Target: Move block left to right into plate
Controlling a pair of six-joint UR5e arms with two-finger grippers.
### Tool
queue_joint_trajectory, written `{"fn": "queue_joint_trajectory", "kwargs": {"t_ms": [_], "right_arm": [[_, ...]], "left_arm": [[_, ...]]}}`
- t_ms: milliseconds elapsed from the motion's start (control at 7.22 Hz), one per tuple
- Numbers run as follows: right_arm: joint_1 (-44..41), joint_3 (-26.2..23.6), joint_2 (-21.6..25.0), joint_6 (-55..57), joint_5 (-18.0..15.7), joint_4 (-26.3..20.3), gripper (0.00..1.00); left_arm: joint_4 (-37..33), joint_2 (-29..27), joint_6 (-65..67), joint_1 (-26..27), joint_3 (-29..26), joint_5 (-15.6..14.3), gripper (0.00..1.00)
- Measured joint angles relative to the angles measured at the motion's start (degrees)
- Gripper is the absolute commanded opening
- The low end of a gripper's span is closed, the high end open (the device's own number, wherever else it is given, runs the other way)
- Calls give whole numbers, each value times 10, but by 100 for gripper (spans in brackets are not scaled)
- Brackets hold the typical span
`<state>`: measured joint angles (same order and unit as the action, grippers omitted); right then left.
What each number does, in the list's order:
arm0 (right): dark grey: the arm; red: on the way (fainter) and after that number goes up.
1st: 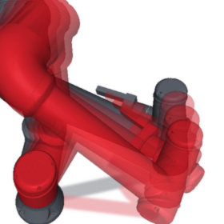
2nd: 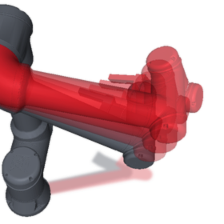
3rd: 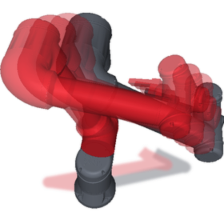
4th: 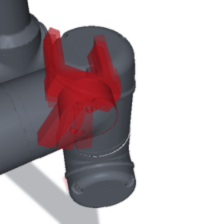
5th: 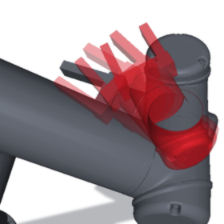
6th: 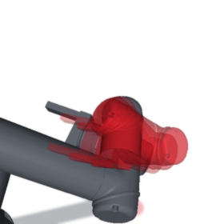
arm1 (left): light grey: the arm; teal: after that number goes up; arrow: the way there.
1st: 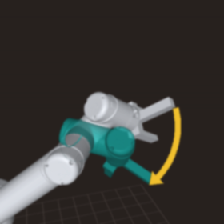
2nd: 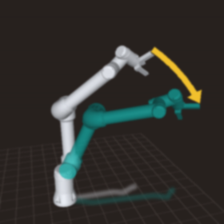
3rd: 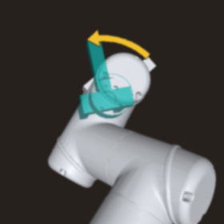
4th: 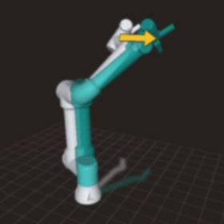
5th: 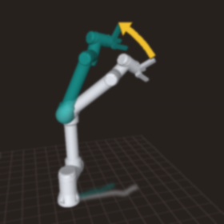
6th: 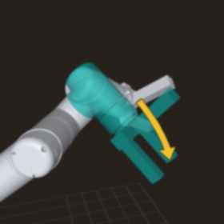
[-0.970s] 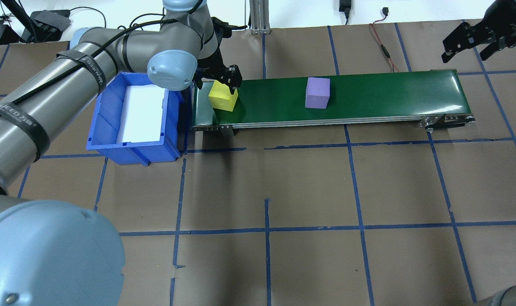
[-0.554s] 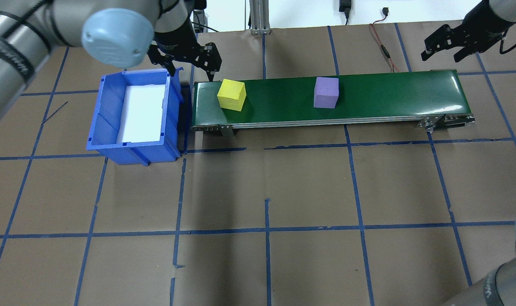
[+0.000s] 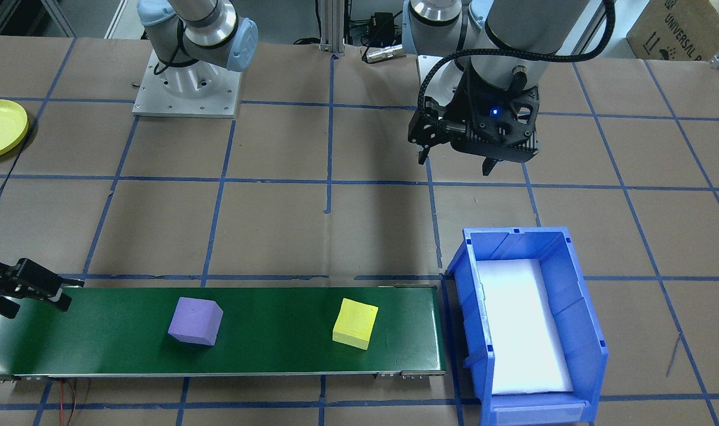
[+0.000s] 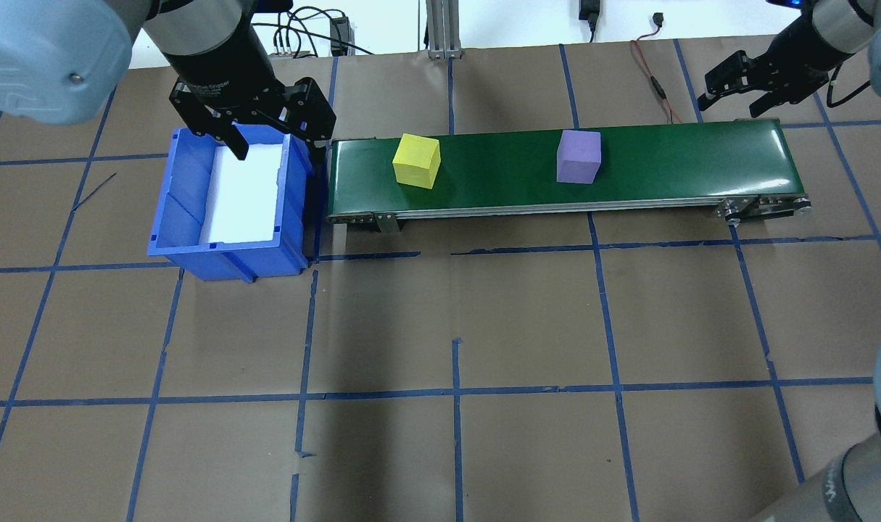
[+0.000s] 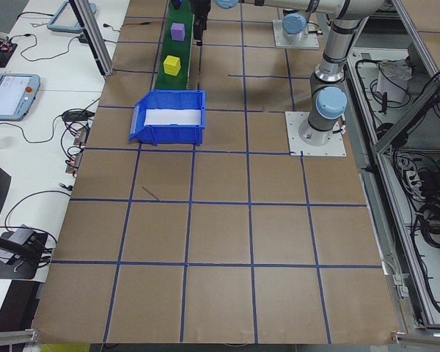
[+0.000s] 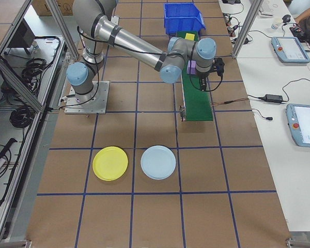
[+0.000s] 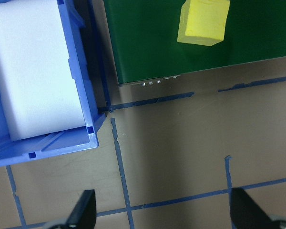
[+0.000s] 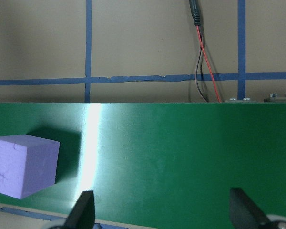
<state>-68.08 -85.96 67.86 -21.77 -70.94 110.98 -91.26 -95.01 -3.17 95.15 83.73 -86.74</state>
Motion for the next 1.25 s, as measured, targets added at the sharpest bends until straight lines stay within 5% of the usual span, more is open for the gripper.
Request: {"fn": "queue_joint_trajectory", "kwargs": {"t_ms": [693,1247], "right_arm": [[0,-6,-22,44,49,-1,100],[0,-10,-25,73,55,0,100]], "left_arm": [[13,32,1,-7,32,-5,100],[11,40,1,-17,32,-6,100]]}}
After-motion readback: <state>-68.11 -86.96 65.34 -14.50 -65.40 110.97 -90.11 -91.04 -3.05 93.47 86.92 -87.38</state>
